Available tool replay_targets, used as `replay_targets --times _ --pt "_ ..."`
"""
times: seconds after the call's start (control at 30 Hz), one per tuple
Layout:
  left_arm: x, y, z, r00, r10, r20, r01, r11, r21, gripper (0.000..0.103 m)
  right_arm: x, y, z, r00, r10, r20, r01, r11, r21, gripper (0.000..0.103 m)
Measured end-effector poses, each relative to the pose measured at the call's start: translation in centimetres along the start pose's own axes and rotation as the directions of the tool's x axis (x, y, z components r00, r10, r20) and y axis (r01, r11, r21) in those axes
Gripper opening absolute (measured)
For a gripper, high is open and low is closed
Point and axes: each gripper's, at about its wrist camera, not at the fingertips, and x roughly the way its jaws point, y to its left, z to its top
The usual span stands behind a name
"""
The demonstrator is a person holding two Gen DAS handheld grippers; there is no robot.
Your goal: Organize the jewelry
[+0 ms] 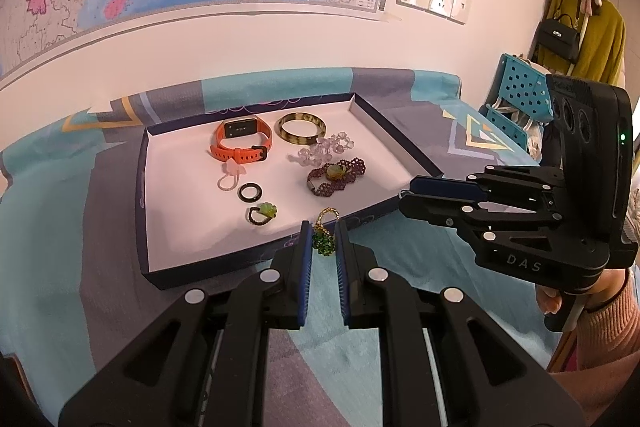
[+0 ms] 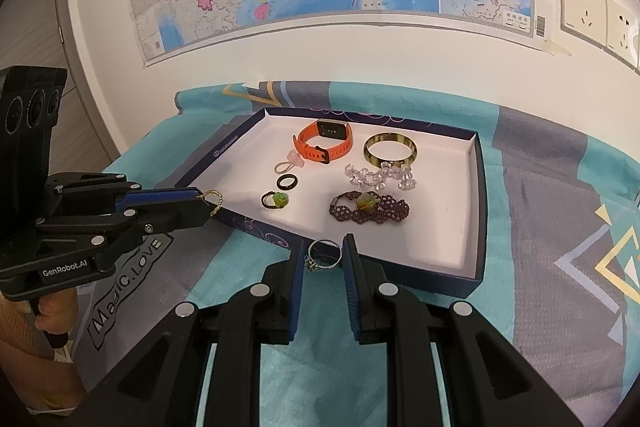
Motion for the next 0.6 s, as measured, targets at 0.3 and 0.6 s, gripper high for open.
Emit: replay_targets --times 0.3,0.6 --pt "-0.01 0.03 0.53 1.000 0.003 0.010 -0.003 1.000 0.006 0.012 0.10 -0.18 0.37 1.000 -0.002 0.006 0.002 1.000 0.001 0.017" --pt "0.07 0.12 0.77 1.000 0.006 0.011 -0.006 1.000 0.006 0.012 0.23 -0.23 0.58 1.000 -0.003 0.008 0.003 1.000 0.000 0.017"
